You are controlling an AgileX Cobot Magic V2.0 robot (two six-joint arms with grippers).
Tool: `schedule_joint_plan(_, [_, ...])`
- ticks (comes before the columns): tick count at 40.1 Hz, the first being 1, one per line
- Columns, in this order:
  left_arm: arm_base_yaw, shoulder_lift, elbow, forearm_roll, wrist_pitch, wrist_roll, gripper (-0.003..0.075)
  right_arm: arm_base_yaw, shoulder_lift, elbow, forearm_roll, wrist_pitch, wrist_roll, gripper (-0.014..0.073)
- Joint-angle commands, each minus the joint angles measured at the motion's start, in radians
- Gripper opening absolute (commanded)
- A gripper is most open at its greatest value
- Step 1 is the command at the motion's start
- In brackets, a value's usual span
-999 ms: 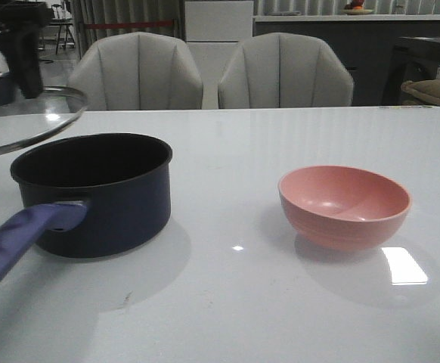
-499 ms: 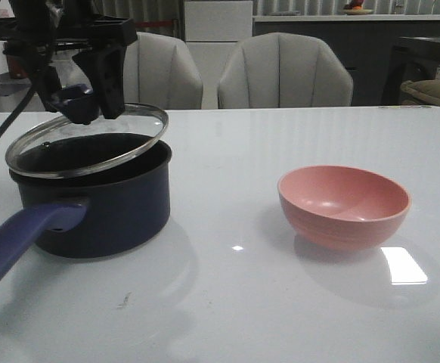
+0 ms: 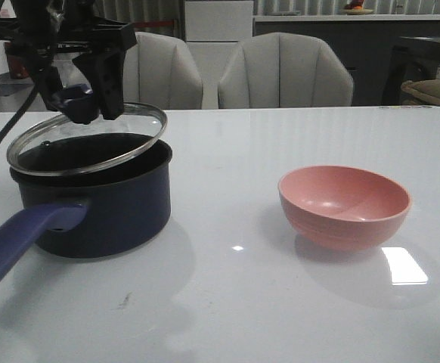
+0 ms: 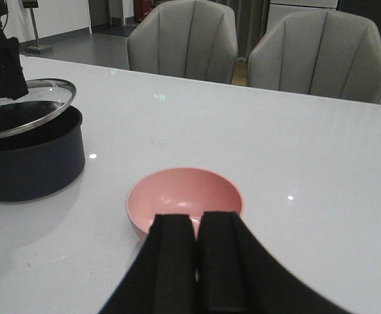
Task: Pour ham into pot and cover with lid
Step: 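Bring the held glass lid over the saucepan and lower it with the left gripper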
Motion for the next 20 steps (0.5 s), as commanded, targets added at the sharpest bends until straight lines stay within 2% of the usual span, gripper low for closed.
schedule_joint_plan(1, [-0.006, -0.052, -0.038, 0.0, -0.052, 0.001, 0.0245, 0.003, 0.01, -0.03, 0.001, -0.077, -0.006, 0.0143])
schedule_joint_plan(20, [-0.006, 0.01, -0.039, 0.01, -0.026, 0.001, 0.025, 0.003, 0.01, -0.03, 0.001, -0.077, -0.006, 0.0143])
